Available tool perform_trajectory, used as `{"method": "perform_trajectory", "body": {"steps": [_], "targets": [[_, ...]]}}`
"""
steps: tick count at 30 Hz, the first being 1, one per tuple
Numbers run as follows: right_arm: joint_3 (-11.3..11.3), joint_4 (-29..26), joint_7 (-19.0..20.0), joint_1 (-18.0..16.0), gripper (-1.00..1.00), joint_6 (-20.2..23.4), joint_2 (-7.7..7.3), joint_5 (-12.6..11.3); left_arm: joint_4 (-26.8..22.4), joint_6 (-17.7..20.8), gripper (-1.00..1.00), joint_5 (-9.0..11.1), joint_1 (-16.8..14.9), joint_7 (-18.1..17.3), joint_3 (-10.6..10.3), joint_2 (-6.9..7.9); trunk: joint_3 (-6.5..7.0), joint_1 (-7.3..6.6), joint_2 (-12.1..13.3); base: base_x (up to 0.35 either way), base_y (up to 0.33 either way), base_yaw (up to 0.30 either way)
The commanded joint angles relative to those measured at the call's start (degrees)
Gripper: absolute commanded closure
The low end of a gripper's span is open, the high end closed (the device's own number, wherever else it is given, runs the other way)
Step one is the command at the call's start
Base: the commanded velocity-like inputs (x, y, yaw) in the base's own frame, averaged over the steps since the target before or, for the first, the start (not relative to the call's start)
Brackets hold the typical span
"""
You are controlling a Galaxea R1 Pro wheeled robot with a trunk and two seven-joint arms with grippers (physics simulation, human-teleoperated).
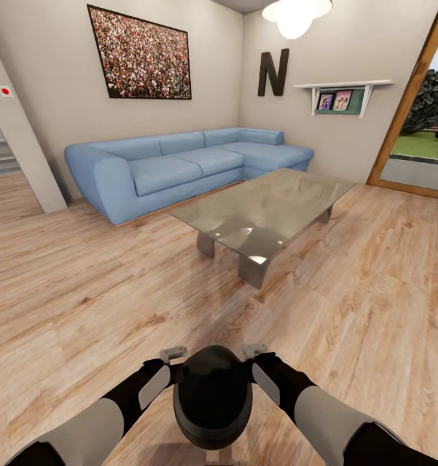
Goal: Place each of the two pumpkins and all three candles from the living room inside a cabinet in the living room (use any cabinet), then make sure every cabinet is closed, and position the cauldron so it is next to a table in the living room.
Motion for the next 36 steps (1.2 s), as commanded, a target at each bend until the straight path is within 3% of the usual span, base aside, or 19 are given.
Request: {"method": "perform_trajectory", "body": {"steps": [1, 14, 36], "targets": [[0.4, -0.1, -0.4, 0.0, -1.00, 0.2, -0.04, -0.6, -0.1, 0.1, -1.00, 0.6, 0.0, 0.5, -0.5, 0.05, -0.05, -0.01, 0.0, 0.000, 0.000, 0.000], [0.2, 0.0, -2.7, 0.0, -1.00, -1.0, -0.33, -0.6, -0.1, 0.2, -1.00, 0.7, 0.0, 0.2, -0.7, -0.10, -0.05, -0.01, 0.0, 0.000, 0.000, 0.000], [0.1, -0.1, -2.9, 0.0, -1.00, -1.1, -0.59, -0.6, -0.1, 0.3, -1.00, 0.8, 0.0, 0.1, -0.7, -0.21, -0.05, -0.01, 0.0, 0.000, 0.000, 0.000]]}}
